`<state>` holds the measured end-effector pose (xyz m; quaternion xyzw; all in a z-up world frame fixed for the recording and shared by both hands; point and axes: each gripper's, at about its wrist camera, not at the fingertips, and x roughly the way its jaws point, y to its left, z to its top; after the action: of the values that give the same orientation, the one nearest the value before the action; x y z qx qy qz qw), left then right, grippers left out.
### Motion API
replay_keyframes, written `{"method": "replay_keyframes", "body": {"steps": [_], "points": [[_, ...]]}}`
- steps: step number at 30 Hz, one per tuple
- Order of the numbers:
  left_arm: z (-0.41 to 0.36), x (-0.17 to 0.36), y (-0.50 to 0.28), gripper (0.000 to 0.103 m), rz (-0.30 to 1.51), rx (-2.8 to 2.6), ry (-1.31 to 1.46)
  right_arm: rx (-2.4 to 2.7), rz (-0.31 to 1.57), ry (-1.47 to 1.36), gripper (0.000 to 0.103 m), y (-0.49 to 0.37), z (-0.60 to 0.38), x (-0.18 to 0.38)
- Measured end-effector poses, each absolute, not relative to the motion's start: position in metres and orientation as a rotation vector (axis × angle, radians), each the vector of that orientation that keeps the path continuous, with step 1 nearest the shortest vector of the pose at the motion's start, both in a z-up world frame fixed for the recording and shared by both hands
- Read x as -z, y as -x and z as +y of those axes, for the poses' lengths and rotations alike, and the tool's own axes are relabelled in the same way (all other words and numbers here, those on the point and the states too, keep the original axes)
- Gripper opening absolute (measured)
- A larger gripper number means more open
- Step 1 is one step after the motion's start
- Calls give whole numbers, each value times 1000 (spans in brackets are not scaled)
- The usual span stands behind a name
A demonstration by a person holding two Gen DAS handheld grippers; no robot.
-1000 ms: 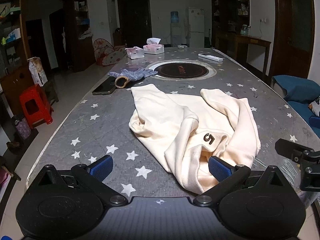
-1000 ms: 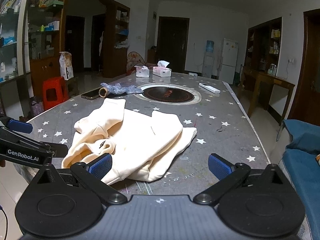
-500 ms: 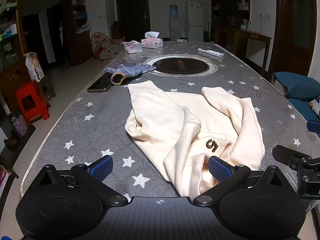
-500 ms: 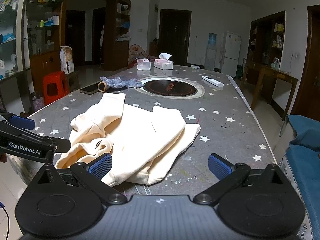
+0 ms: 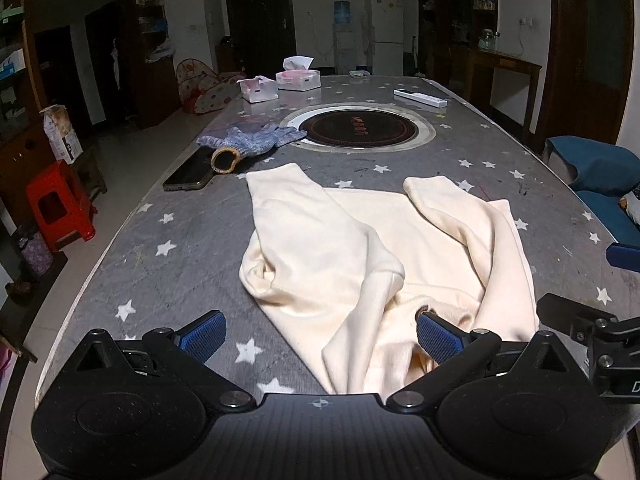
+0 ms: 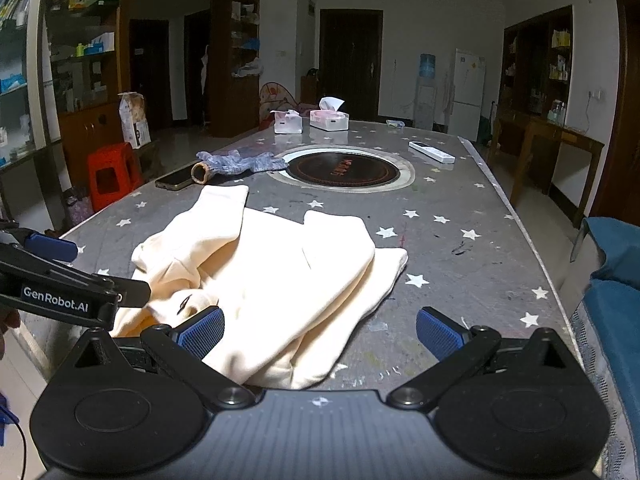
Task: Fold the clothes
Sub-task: 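Move both grippers open toward the crumpled cream sweatshirt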
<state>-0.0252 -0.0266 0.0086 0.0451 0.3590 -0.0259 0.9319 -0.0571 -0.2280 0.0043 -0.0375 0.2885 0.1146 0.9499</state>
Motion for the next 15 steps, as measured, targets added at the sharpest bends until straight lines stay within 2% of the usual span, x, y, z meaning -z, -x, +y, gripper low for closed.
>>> {"method": "replay_keyframes", "body": {"steps": [9,15], "points": [[-30,-11,3,103,739,69,-99,-226,617,41,102,32,-233,-2],[-32,-11,-11,103,740,84,-107,-226,642,22,94,16,-236,2]]}}
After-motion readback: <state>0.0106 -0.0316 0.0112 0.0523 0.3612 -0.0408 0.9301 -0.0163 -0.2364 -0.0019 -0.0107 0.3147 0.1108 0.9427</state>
